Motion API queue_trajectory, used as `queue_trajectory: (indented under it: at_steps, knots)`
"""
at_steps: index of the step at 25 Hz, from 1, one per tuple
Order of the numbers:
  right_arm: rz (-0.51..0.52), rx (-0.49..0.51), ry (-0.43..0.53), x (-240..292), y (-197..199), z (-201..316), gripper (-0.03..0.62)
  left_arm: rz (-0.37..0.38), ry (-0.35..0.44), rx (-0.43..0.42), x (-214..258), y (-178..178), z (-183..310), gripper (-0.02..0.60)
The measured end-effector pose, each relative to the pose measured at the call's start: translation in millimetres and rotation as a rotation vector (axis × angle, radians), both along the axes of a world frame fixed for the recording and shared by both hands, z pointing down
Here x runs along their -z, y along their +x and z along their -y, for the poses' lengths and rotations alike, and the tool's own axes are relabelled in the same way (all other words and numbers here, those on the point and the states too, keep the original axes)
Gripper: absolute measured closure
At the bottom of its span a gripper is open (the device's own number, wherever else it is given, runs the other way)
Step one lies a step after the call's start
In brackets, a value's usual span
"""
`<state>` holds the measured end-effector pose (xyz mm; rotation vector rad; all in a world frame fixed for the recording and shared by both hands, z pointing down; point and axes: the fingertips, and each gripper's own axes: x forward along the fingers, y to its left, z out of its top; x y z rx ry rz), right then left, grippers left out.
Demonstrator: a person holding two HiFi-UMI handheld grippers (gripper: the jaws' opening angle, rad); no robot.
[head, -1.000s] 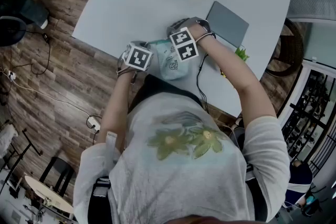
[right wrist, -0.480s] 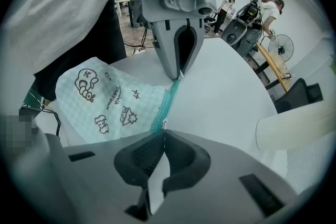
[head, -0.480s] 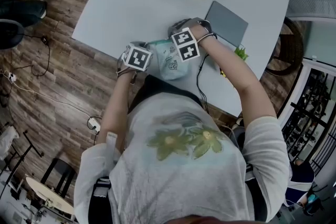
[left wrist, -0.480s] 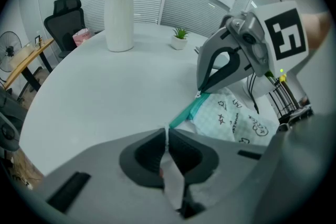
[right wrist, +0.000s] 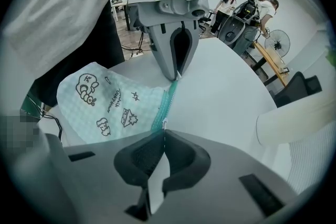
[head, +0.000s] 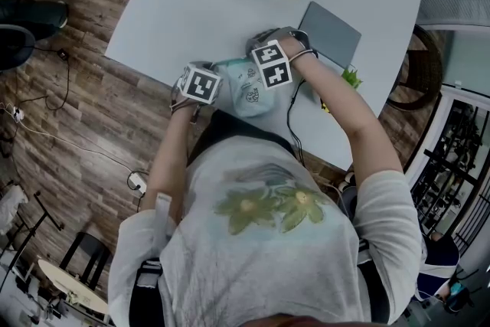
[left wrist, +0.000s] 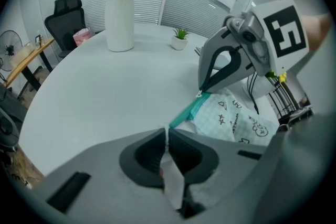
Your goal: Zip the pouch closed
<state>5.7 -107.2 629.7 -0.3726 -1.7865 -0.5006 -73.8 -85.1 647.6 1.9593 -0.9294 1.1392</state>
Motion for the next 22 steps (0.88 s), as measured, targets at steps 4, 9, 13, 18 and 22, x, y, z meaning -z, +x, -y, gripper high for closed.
queue_trajectory:
  at_steps: [4, 9, 13, 18, 22]
  knots:
    - [0.008, -0.018, -0.003, 0.1, 2.0, 1.6, 0.576, 0.003, 0.007, 0.001, 1.5, -0.6, 1.8, 0.556]
    - [0.015, -0.027, -0.006, -0.1, 2.3, 1.1, 0.576, 0.017, 0.015, -0.004, 3.2, -3.2, 3.8, 0.556]
    - [0.014, -0.028, -0.006, 0.2, 2.2, 1.6, 0.577, -0.001, -0.002, -0.002, -0.7, 0.1, 0.8, 0.556]
    - [0.012, -0.026, -0.007, -0.6, 3.2, 1.0, 0.576, 0.01, 0.006, 0.001, 1.2, -1.7, 2.2, 0.556]
    - [0.01, -0.024, -0.004, 0.6, 3.3, 1.0, 0.577, 0.034, 0.029, 0.003, 6.7, -6.4, 6.8, 0.556]
